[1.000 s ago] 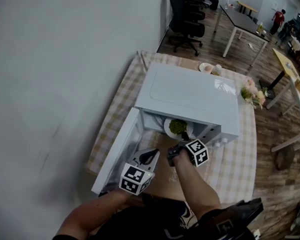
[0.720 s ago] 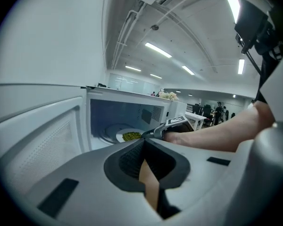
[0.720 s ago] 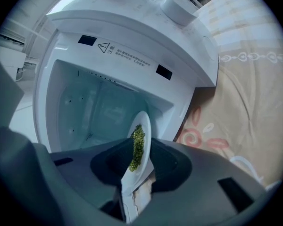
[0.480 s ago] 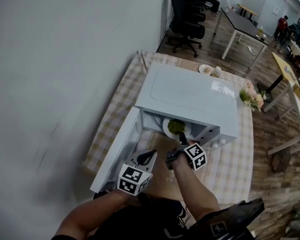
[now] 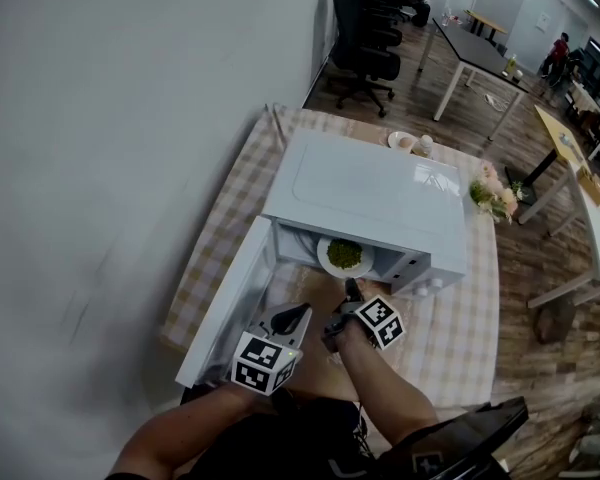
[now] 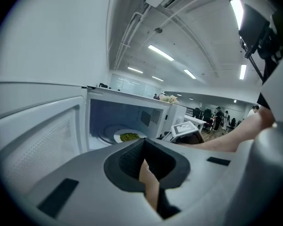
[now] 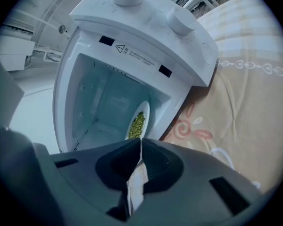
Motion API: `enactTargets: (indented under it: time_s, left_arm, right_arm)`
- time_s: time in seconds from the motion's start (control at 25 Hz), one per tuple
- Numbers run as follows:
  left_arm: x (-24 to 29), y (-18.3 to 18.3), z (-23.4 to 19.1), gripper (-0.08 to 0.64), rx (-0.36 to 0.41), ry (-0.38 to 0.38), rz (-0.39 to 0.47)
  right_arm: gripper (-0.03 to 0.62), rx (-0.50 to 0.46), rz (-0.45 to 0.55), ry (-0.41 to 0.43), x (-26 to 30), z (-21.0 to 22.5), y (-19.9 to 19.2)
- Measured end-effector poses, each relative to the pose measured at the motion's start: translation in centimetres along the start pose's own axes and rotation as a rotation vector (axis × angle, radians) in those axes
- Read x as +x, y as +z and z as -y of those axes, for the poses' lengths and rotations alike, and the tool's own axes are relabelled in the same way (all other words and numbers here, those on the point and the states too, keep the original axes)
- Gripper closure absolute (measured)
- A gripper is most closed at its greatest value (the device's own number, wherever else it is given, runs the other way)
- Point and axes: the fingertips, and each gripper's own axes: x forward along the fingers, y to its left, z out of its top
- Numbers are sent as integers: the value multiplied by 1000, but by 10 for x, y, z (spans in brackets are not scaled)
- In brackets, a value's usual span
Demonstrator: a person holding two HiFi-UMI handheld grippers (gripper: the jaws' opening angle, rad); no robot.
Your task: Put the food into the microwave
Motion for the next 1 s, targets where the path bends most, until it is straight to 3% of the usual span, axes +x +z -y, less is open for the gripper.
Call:
enactTargets:
  time_s: [0.48, 1.0]
  left_arm:
    - [-13, 2, -7, 552, 34, 56, 6]
    - [-23, 2, -8, 552, 43, 82, 15]
  right_arm:
    - [577, -109, -27, -29, 31, -2, 7]
    - [575, -163, -75, -66, 46, -3, 8]
